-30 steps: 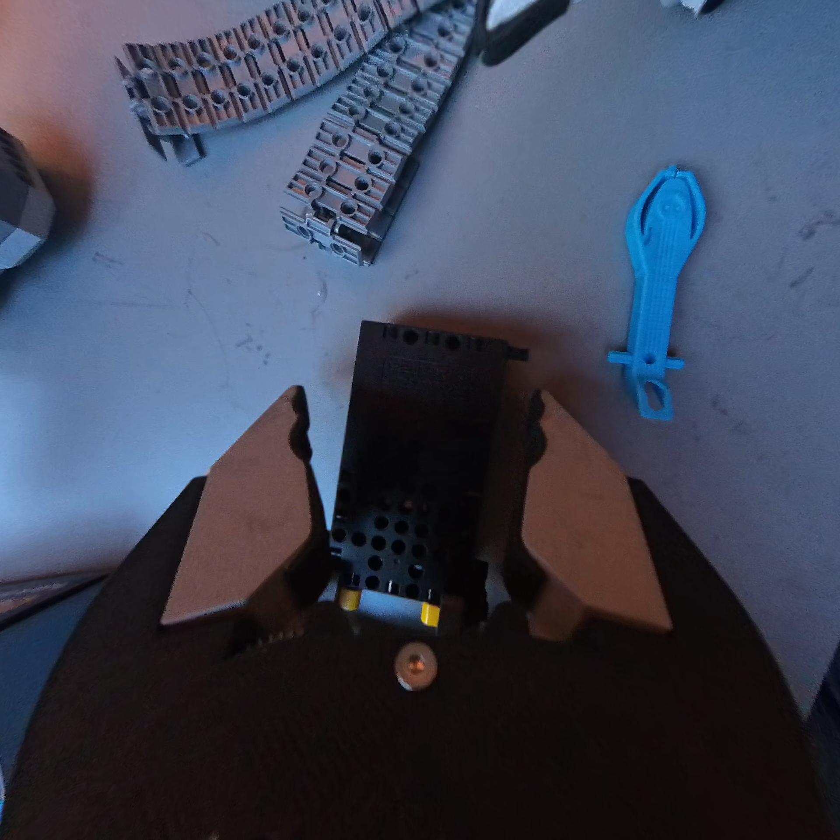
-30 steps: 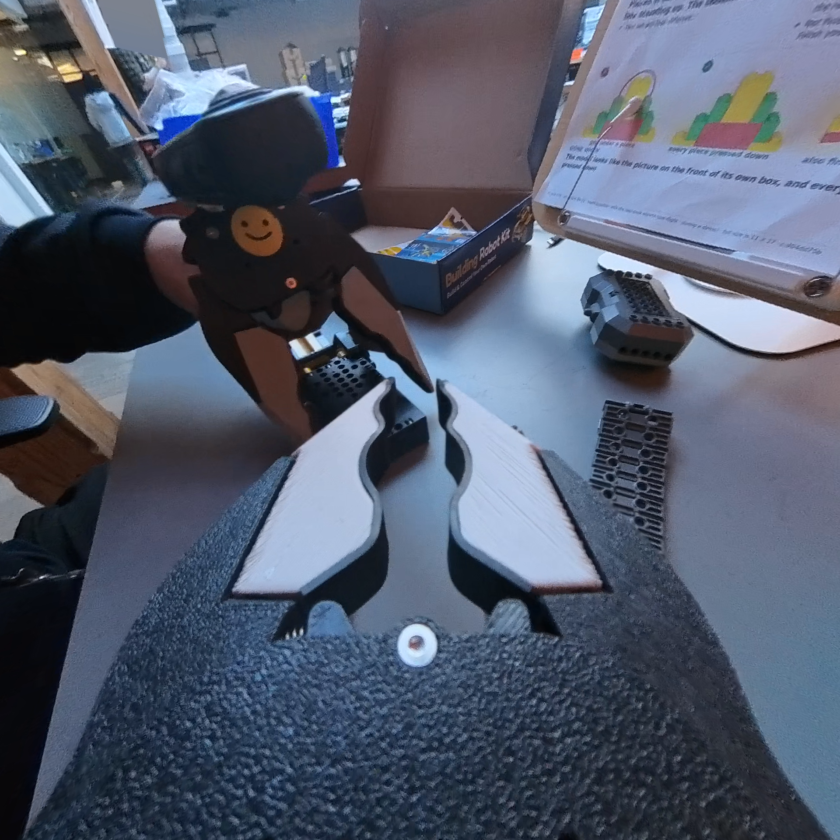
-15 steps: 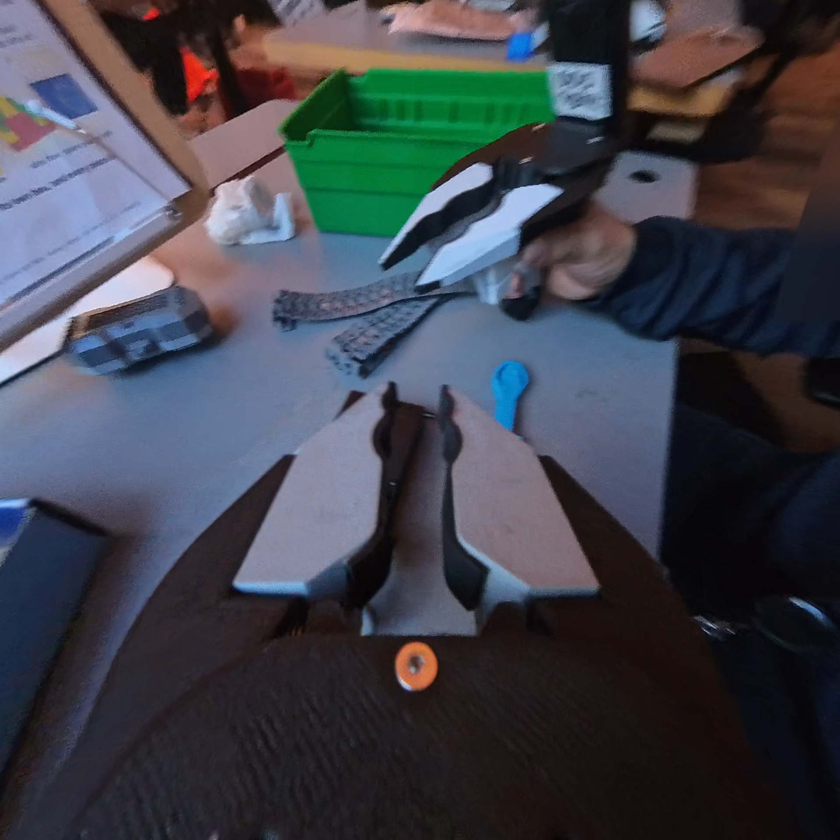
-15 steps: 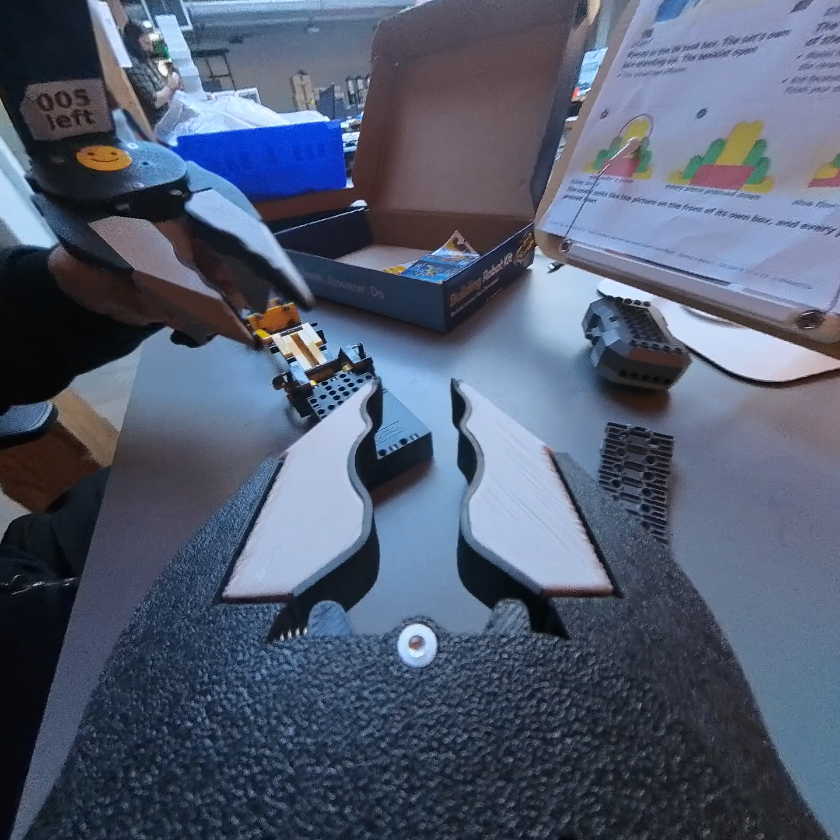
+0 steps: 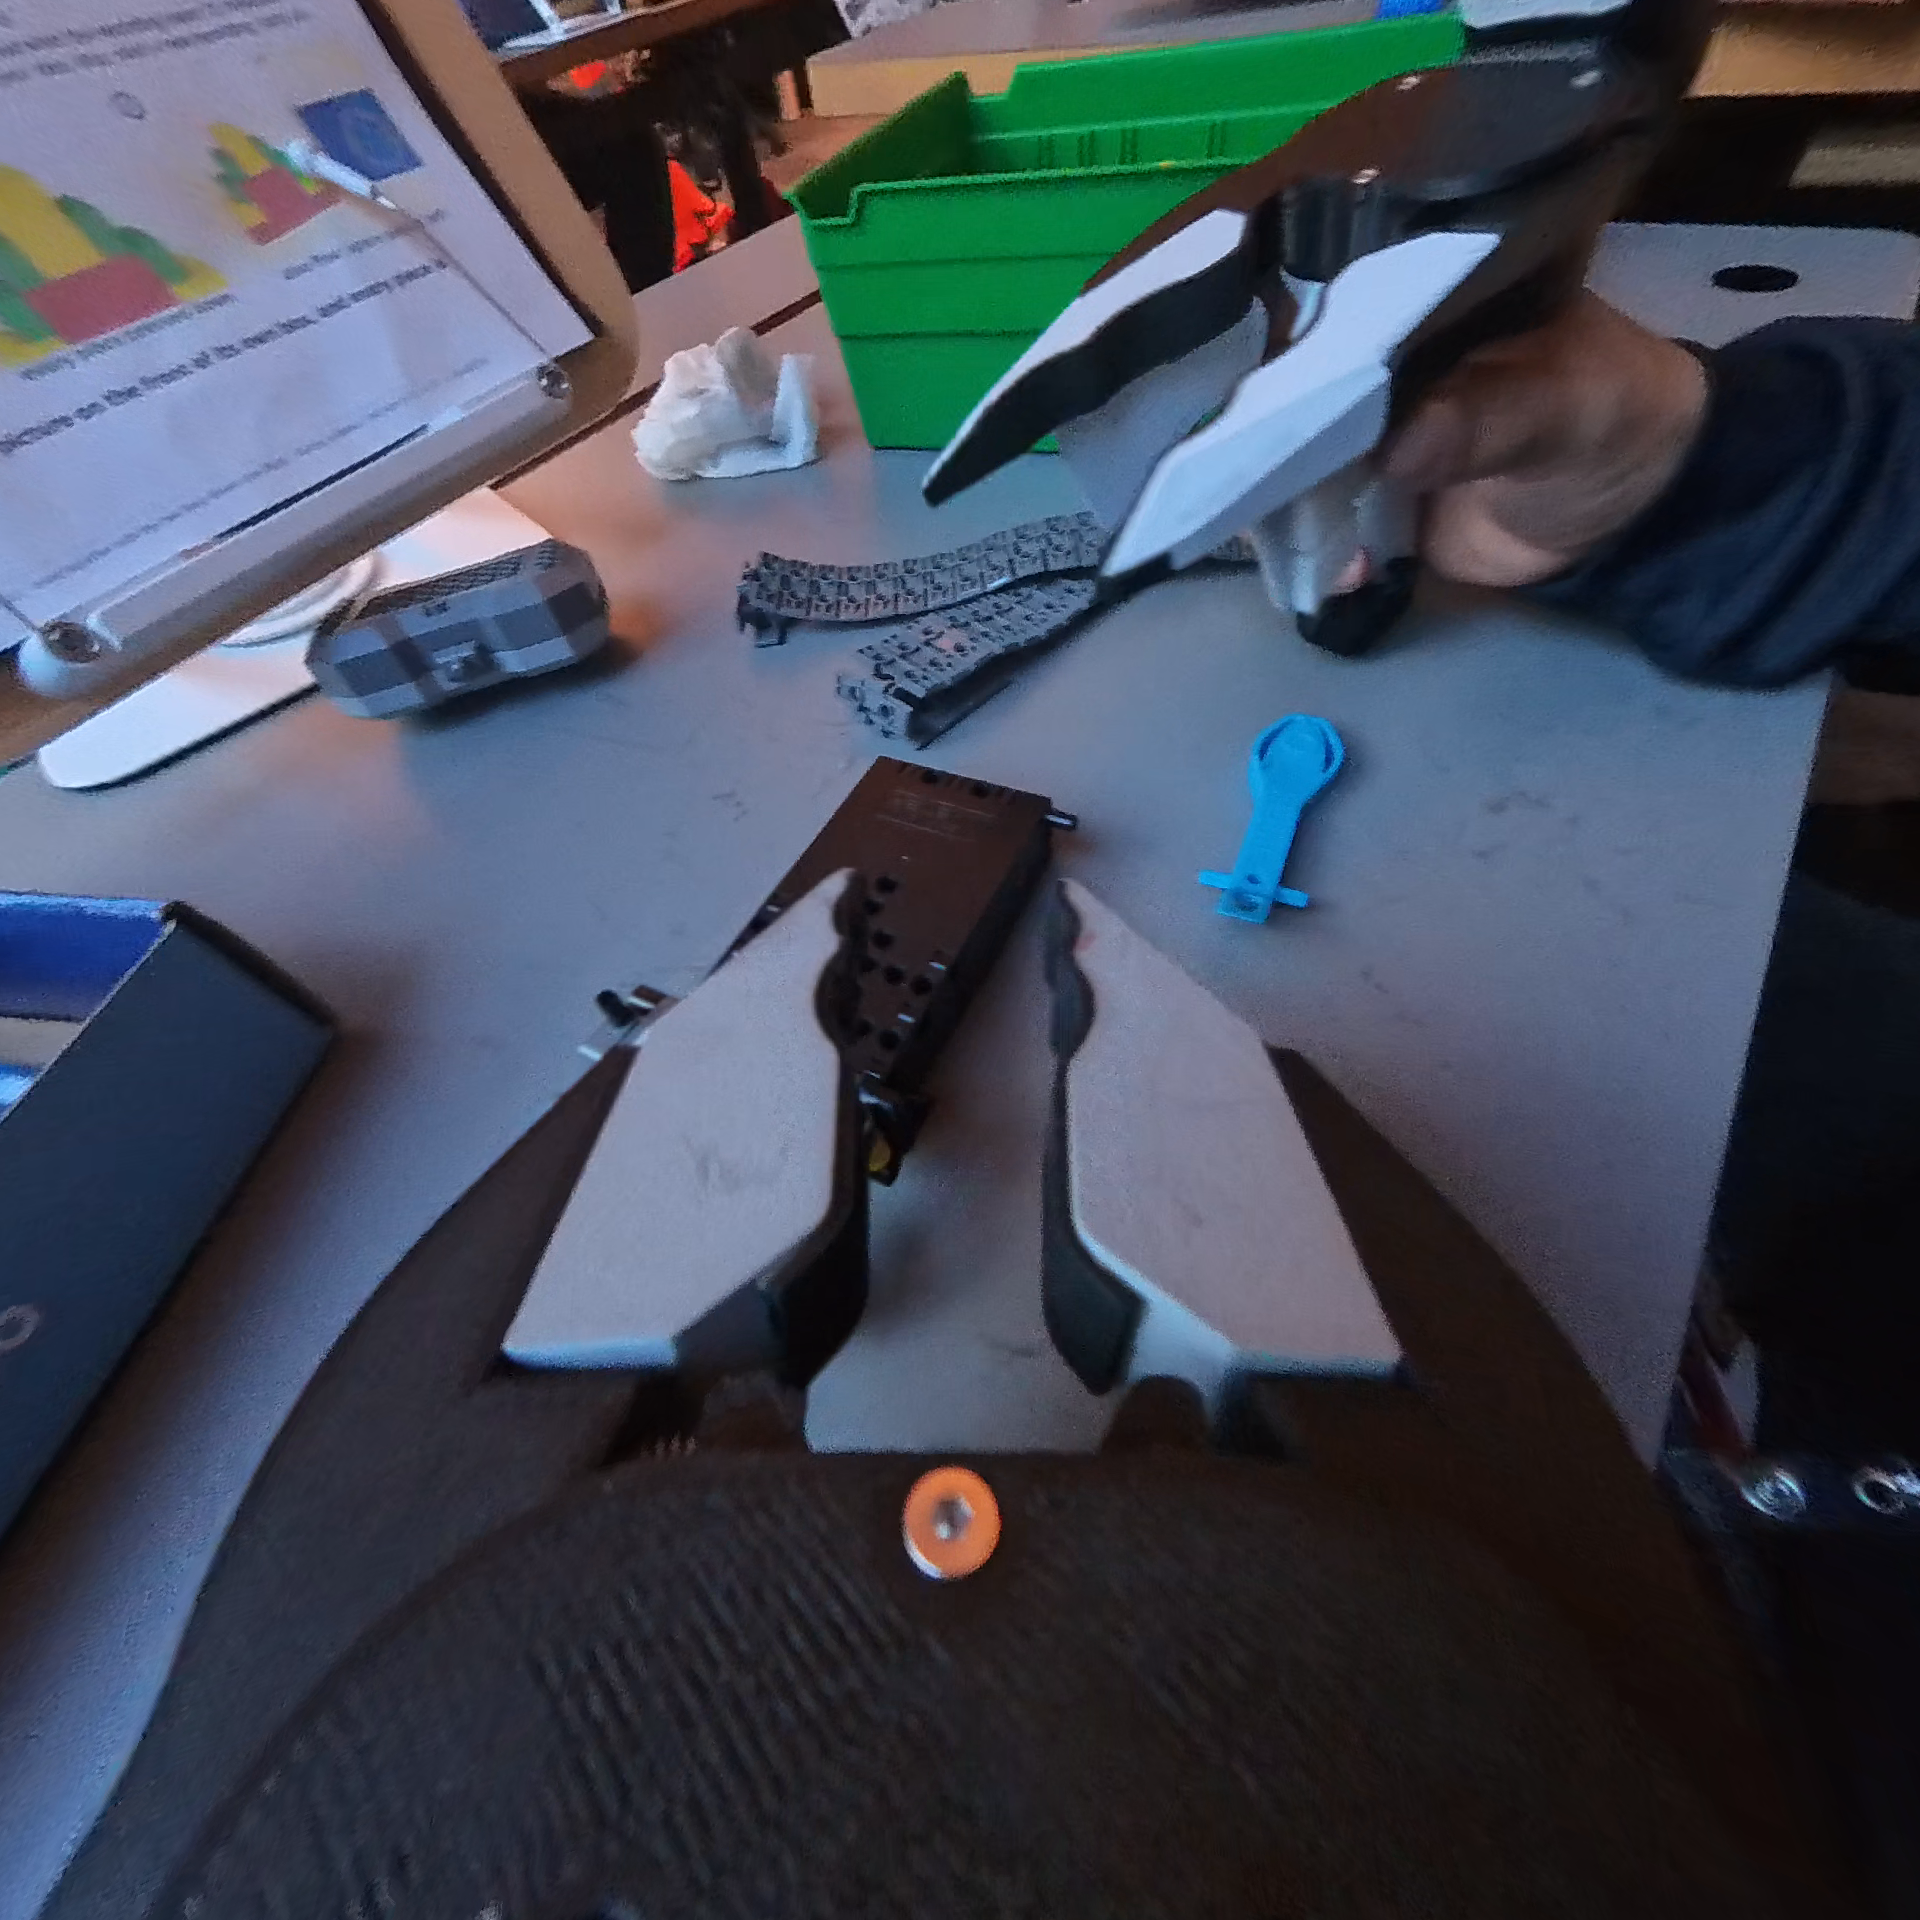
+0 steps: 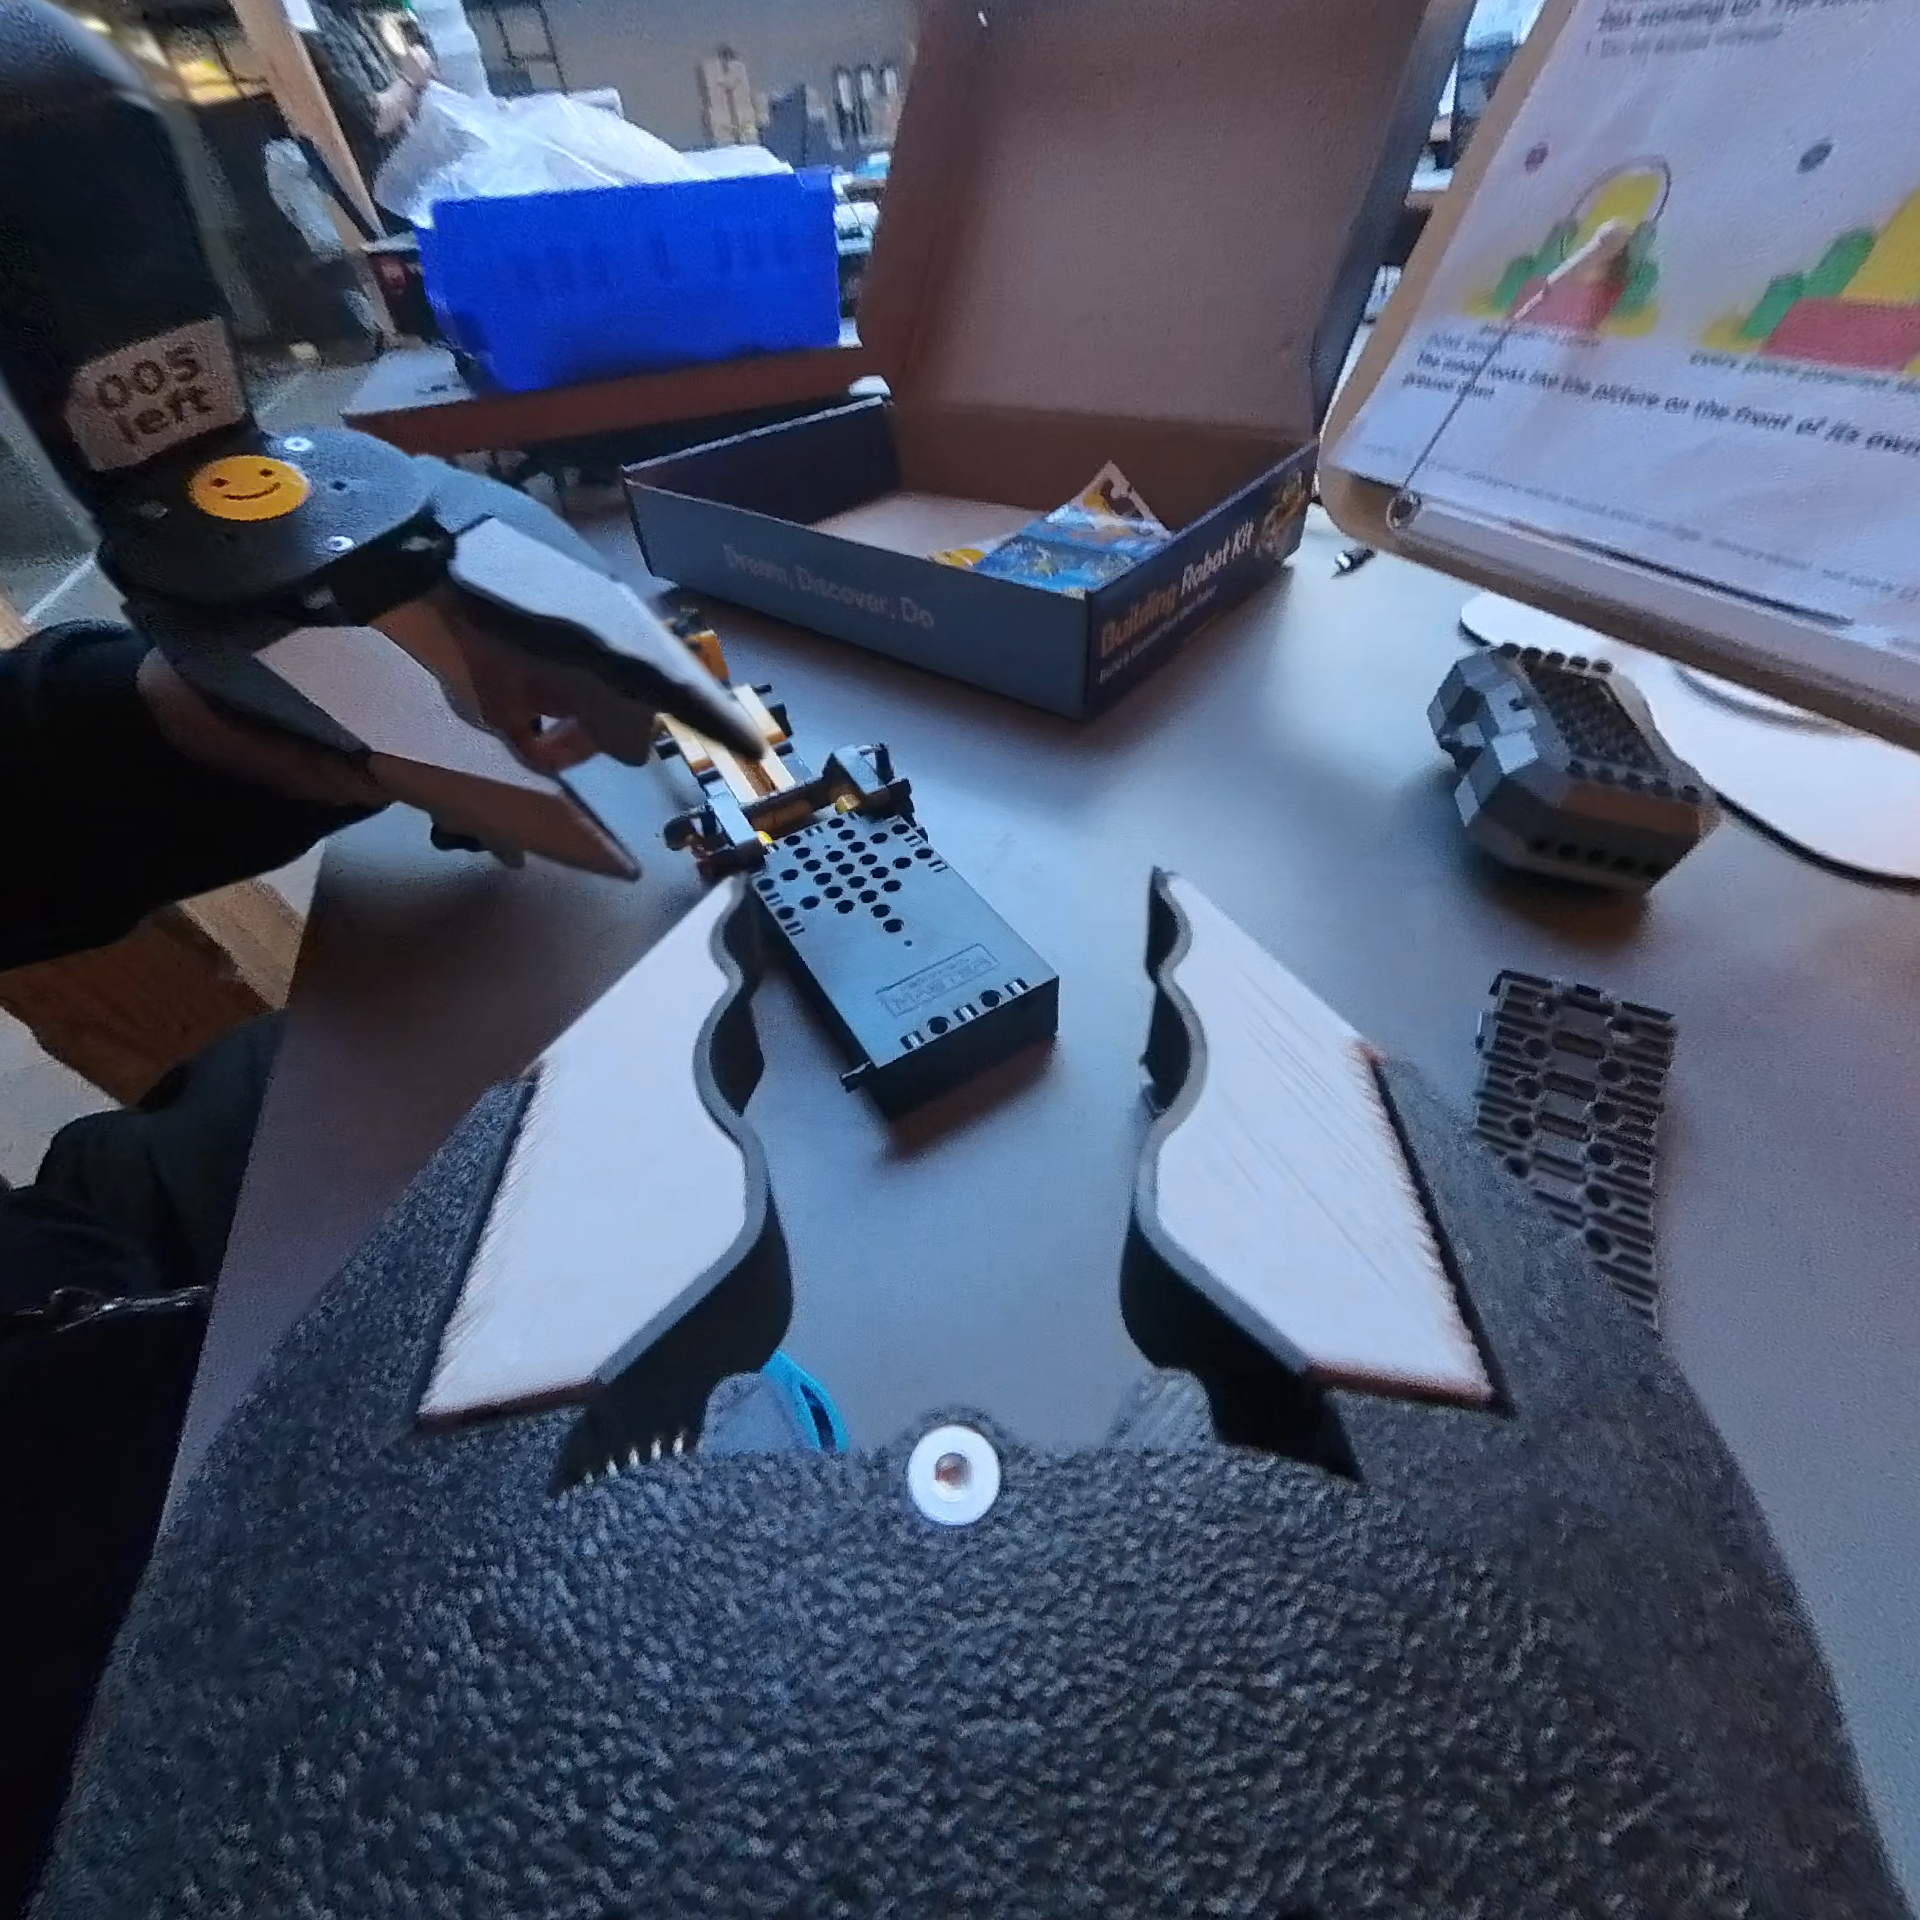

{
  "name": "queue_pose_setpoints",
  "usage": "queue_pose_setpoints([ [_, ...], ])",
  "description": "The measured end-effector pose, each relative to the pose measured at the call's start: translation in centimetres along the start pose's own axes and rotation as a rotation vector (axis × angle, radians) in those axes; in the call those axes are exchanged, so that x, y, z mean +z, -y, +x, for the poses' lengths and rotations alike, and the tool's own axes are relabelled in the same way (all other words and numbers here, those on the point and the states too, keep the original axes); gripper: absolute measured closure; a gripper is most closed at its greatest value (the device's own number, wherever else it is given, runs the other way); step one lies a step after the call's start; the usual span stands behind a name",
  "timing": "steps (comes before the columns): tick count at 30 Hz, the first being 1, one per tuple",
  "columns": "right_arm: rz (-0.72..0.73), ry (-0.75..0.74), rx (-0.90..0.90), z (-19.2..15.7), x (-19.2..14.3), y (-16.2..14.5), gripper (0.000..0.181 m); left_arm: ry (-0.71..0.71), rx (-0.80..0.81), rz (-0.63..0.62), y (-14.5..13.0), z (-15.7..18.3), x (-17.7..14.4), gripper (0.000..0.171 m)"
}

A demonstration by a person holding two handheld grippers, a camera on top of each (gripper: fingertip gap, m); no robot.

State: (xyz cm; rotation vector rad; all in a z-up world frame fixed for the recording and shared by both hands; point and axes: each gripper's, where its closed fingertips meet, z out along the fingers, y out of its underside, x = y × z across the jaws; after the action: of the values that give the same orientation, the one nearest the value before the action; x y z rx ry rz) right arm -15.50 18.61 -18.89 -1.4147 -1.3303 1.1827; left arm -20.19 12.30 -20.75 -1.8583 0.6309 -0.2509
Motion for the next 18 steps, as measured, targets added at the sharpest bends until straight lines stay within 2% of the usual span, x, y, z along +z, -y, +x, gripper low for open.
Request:
queue_pose_setpoints([
  [2, -0.001, 0.059, 0.004, -0.9, -0.1, 0.0, 0.151, -0.037, 0.011, 0.010, -0.1, 0.9, 0.2, 0.154],
  [3, 0.002, 0.061, 0.007, -0.9, -0.1, 0.0, 0.155, -0.031, 0.026, 0.014, -0.2, 1.0, 0.3, 0.171],
  [4, -0.001, 0.047, 0.009, -0.7, 0.0, 0.0, 0.149, -0.010, 0.050, 0.025, -0.1, 0.9, 0.3, 0.171],
  [7, -0.021, -0.002, 0.015, 0.0, 0.2, -0.3, 0.104, 0.049, 0.102, 0.038, 0.1, 0.5, 0.5, 0.171],
  [8, -0.023, 0.000, 0.011, -0.1, 0.2, -0.3, 0.099, 0.075, 0.110, 0.047, 0.2, 0.2, 0.5, 0.169],
  [9, -0.023, 0.017, 0.002, -0.4, 0.2, -0.3, 0.103, 0.083, 0.118, 0.049, 0.2, 0.2, 0.5, 0.162],
  [10, -0.022, 0.039, -0.008, -0.9, 0.2, -0.3, 0.120, 0.090, 0.120, 0.044, 0.2, 0.1, 0.5, 0.152],
  [11, -0.019, 0.046, -0.013, -1.1, 0.2, -0.2, 0.128, 0.104, 0.115, 0.039, 0.1, -0.1, 0.5, 0.140],
  [12, -0.020, 0.039, -0.015, -1.0, 0.3, -0.2, 0.122, 0.121, 0.104, 0.031, 0.0, -0.4, 0.6, 0.124],
  [13, -0.027, 0.035, -0.016, -1.0, 0.4, -0.3, 0.115, 0.124, 0.093, 0.019, -0.2, -0.5, 0.6, 0.118],
  [14, -0.034, 0.037, -0.016, -1.0, 0.4, -0.4, 0.113, 0.114, 0.074, 0.009, -0.4, -0.5, 0.7, 0.118],
  [16, -0.031, 0.050, -0.024, -1.3, 0.4, -0.4, 0.122, 0.093, 0.059, 0.001, -0.5, -0.4, 0.8, 0.122],
  [18, -0.013, 0.046, -0.036, -1.4, 0.3, -0.2, 0.120, 0.105, 0.055, 0.017, -0.3, -0.6, 0.6, 0.118],
])
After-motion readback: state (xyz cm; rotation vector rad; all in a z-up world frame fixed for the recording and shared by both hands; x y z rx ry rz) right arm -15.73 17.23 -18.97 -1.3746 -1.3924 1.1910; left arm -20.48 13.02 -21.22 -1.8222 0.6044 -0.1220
